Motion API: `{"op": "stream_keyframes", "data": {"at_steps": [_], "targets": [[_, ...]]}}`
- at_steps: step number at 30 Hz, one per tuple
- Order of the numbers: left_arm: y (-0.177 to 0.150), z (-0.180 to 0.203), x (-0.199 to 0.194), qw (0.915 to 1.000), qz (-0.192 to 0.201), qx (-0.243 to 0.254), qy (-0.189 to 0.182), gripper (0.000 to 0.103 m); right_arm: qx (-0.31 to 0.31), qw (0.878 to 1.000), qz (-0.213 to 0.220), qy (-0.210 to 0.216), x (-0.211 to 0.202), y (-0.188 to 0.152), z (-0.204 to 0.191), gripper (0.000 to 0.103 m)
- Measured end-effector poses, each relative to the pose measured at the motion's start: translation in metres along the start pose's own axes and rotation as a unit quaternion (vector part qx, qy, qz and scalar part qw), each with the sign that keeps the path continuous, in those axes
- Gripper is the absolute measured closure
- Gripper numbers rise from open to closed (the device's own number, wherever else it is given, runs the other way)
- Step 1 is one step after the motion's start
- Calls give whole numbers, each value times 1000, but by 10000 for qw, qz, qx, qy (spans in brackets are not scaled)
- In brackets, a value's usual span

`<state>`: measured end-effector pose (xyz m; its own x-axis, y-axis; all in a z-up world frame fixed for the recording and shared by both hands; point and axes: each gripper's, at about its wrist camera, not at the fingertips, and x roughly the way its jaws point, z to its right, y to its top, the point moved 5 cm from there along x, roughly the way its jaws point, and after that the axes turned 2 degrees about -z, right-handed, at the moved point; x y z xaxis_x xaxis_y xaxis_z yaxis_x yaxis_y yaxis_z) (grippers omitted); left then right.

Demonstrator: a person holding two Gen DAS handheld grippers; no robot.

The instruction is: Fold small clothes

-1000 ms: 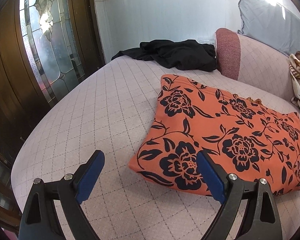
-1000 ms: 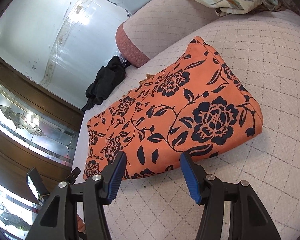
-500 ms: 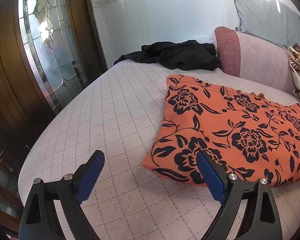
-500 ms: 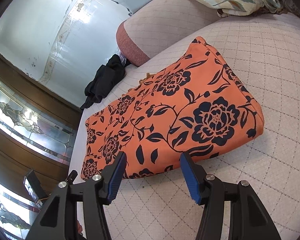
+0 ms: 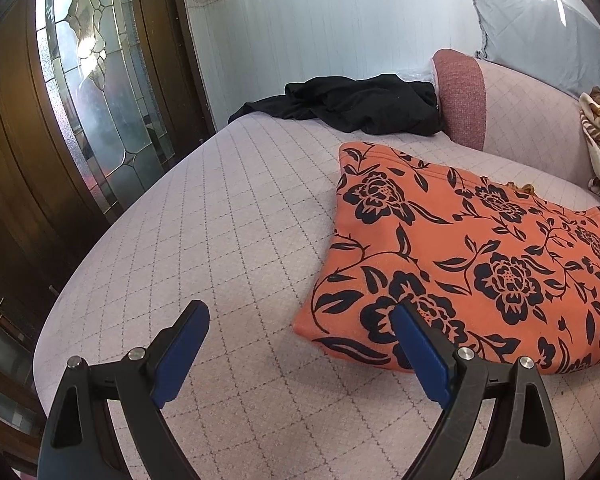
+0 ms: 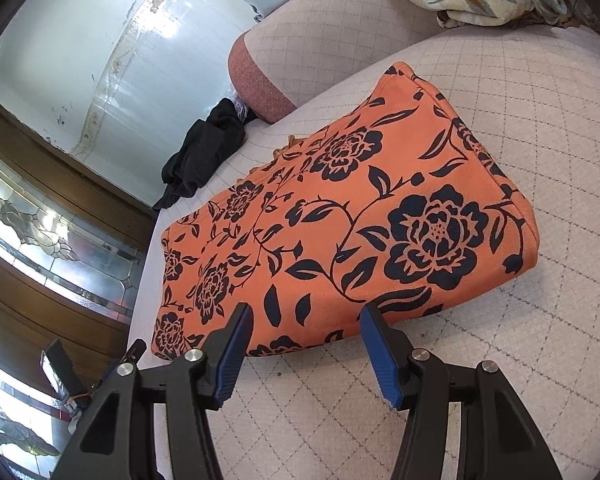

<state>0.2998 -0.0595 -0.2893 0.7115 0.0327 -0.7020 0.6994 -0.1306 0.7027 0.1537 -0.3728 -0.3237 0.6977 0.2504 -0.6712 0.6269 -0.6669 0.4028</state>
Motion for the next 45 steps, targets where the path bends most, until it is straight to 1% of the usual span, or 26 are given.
{"op": "stream_keyframes", "data": {"at_steps": [8,15,20,28,45], "targets": [[1,11,-1,9999,-8,52,-151,10,-82,9999,-87,12,5,-1,-3,43],[-1,32,-7,9987,21,281,-425,10,-46,9999,-112,-11,7,-1,-2,43],[-2,47,-12,9975,81,459,-527,10,-55,9999,-138,-39,9,-2,-1,43],[-2,57,-15,9963,157,621,-566,10,-94,9998,-157,-42,11,-2,-3,43],[-3,56,-14,9967,139,581,-554,10,-106,9998,-178,-36,12,-2,-2,43]]}}
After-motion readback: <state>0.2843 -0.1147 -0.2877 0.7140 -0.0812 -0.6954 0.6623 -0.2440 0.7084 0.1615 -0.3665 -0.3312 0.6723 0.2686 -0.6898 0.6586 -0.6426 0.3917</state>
